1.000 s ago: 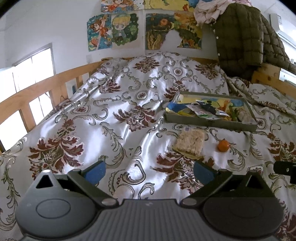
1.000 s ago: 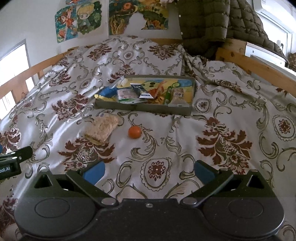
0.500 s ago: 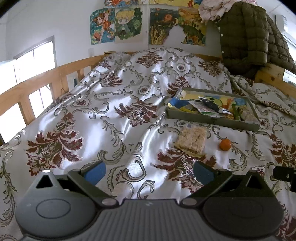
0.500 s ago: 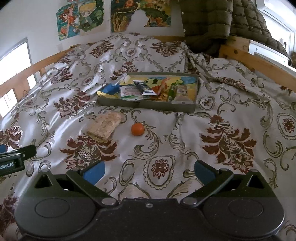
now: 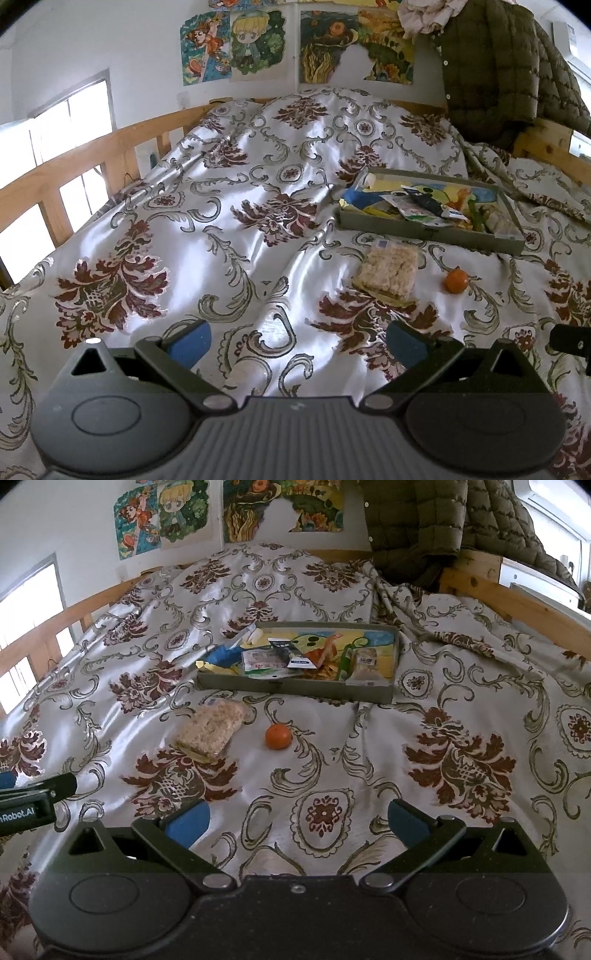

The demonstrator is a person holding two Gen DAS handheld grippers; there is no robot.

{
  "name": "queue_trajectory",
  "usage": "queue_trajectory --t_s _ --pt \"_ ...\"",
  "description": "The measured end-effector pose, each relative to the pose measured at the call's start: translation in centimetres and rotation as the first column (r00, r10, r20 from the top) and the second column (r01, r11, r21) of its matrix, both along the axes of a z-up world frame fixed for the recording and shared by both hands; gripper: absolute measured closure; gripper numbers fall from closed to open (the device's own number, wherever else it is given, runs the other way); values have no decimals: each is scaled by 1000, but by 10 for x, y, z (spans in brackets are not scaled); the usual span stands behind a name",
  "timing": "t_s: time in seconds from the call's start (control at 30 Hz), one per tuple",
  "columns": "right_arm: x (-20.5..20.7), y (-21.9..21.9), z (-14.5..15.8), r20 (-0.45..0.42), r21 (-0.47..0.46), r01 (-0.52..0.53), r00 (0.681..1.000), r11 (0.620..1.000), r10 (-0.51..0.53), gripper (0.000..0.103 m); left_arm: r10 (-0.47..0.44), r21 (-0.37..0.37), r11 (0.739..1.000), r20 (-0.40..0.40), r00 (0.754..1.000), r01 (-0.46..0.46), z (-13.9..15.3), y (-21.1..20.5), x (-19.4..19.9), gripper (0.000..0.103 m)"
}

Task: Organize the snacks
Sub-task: 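Withdraw both tools from the tray back toward the rice cake and orange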

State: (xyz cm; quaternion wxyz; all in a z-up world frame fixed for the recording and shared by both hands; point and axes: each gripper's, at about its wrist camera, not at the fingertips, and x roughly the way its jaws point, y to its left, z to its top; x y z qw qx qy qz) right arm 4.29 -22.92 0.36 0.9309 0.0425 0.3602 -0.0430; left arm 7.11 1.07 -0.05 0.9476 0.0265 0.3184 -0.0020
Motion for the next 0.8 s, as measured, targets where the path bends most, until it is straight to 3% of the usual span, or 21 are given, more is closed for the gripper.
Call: queue_trajectory --t_s 0.8 --pt "11 8 -5 -14 7 -33 999 999 33 1 7 -22 1000 -15 1000 -7 -3 -2 11 0"
